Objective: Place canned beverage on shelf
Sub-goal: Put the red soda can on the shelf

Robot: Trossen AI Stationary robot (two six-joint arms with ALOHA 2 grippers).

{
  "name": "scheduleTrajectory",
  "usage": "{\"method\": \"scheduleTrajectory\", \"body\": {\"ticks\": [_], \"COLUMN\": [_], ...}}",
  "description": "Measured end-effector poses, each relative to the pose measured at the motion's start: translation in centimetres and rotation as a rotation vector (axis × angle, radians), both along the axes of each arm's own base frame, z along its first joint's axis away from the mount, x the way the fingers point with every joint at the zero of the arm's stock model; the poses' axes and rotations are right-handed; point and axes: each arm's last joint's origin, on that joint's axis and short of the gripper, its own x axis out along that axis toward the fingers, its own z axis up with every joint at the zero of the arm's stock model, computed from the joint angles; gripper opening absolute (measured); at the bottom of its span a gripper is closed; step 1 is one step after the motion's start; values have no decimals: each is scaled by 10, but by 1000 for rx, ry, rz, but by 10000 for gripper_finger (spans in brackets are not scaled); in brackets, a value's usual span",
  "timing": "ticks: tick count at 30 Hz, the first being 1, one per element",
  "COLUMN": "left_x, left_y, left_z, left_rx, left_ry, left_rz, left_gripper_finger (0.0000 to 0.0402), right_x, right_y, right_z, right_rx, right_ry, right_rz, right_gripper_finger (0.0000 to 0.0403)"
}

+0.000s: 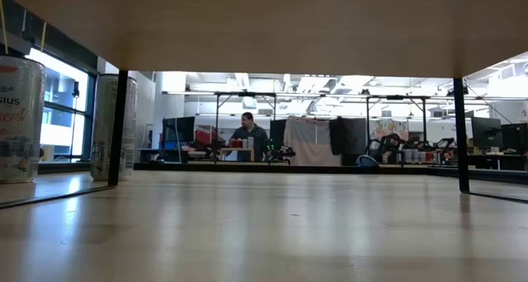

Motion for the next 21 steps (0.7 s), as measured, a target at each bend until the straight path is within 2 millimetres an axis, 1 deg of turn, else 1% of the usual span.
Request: {"method": "scheduleTrajectory", "body": {"ticks": [4,7,11,14,18,21], "left_x": [-1,-1,2,4,9,11], "left_y": [-1,-1,0,1,6,7], "left_z": [-1,-1,-3,-8,-20,-27], "left_rx": [-3,-19,-57,-50,-56,-55], "left_ry": [5,12,88,107,205,238], "left_rz": [13,59,107,131,203,203], "left_gripper_finger": [339,340,340,340,340,340], "right_x": [0,0,0,0,-1,-1], "right_y": [0,0,-1,-1,-1,-2], "right_z": [-1,-2,-2,-1,-1,-1], "right_rx": [-10,-15,10,15,25,40], "right_ry": [9,13,8,6,4,-5], "right_rz": [0,0,-19,-22,-27,-51], "right_gripper_finger": [231,231,231,231,231,231]}}
